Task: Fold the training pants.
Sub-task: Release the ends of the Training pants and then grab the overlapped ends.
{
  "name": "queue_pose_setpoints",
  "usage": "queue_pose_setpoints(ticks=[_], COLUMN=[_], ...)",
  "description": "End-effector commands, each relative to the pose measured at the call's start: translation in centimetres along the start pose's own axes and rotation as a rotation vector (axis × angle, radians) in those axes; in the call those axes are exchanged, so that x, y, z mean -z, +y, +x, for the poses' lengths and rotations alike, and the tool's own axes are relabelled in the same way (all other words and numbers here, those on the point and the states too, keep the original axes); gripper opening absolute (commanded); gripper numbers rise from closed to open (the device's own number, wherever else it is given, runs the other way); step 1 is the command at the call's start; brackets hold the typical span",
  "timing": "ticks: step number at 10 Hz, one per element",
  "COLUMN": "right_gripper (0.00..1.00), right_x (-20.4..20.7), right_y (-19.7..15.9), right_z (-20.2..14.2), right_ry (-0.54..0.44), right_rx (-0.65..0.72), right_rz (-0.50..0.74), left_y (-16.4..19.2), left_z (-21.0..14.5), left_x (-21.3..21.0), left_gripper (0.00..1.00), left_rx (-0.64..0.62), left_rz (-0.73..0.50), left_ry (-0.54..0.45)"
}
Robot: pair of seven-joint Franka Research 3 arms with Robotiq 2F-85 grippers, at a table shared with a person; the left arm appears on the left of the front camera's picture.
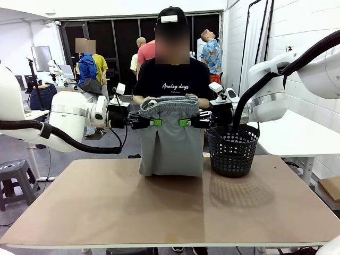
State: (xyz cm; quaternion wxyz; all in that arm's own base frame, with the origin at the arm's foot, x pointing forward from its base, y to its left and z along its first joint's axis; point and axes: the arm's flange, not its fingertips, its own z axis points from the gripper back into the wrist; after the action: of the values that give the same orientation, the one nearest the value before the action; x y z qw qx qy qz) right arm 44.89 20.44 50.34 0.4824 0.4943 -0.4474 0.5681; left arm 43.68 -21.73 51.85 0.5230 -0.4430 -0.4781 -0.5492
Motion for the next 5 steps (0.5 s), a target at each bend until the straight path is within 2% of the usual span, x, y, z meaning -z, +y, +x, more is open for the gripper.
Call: queue_pose_setpoints(ticks=[1, 5], right_gripper=[0.00, 0.00], right_x=[0.04, 0.04], right_y=[0.16, 0.16], right_z=[0.18, 0.18], right_ry=[-0.017, -0.017], right_rx=[0.001, 0.001], right_rz=[0.004, 0.004], left_y=[-0.17, -0.17], left_z=[0.38, 0.38], left_x=[0.13, 0.13], left_gripper=[0.00, 0.00], left_rx=[0.010, 0.010], left_rz=[0.012, 0.012], left_ry=[-0.018, -0.018])
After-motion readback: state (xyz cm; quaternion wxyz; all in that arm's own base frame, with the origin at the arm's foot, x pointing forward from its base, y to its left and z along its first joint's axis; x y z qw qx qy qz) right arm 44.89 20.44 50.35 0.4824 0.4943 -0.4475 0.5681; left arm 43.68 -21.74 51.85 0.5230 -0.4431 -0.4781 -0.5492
